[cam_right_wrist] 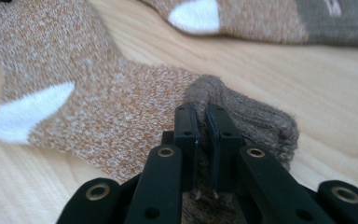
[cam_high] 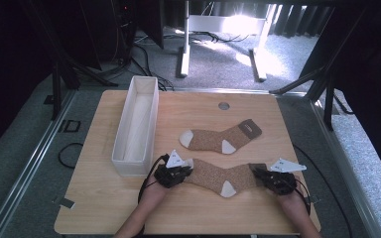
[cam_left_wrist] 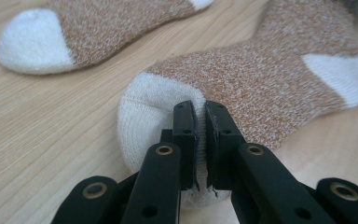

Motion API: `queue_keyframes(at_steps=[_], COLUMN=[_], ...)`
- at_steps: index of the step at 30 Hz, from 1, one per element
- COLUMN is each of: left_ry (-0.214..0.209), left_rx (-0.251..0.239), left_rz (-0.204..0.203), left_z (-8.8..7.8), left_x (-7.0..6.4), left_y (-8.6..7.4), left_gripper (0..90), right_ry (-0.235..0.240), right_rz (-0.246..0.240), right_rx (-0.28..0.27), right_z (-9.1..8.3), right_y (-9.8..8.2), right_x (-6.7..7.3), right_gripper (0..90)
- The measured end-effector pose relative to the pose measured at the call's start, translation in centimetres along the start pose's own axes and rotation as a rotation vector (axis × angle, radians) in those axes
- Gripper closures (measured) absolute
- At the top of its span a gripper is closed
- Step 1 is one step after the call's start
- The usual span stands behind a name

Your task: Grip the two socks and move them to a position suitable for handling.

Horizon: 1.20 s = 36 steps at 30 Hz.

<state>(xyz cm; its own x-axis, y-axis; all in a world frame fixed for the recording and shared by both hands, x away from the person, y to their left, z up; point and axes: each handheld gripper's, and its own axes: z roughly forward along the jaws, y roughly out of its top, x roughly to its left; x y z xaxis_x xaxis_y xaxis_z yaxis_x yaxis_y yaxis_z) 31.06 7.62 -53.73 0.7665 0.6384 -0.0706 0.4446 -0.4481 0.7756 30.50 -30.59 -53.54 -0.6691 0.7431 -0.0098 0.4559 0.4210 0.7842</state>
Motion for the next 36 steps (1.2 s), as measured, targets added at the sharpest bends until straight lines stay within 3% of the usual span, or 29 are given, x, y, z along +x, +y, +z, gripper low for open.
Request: queue_keyframes(at_steps=[6, 10, 16, 19, 25, 36], left_ry=[0.007, 0.004, -0.011, -0.012, -0.037, -0.061], left_rx=[-0.026, -0.031, -0.006, 0.009, 0.031, 0.046], left_rz=[-0.012, -0.033, -0.04, -0.032, -0.051, -0.08], left_z=[-2.0, -2.8, -3.3, -3.4, -2.9, -1.8], left_x=[-0.5, -1.0, -1.8, -2.1, -2.2, -1.7], left_y=[-0.1, -0.8, -2.1, -2.6, -3.4, -3.8], left_gripper=[84.7, 84.6, 84.6, 84.6, 84.5, 84.2], right_ry=[0.018, 0.047, 0.065, 0.073, 0.079, 0.082], right_rz=[-0.018, 0.001, -0.005, -0.004, -0.008, 0.031], right_rx=[-0.029, -0.049, -0.042, -0.026, 0.01, 0.031], right_z=[-0.9, -1.3, -1.6, -1.6, -1.2, -0.5], right_y=[0.9, 0.9, 0.2, -0.2, -1.0, -2.5], right_x=[0.7, 1.0, 1.9, 2.1, 2.4, 1.7], right_gripper=[83.8, 83.8, 83.8, 83.8, 83.8, 83.5])
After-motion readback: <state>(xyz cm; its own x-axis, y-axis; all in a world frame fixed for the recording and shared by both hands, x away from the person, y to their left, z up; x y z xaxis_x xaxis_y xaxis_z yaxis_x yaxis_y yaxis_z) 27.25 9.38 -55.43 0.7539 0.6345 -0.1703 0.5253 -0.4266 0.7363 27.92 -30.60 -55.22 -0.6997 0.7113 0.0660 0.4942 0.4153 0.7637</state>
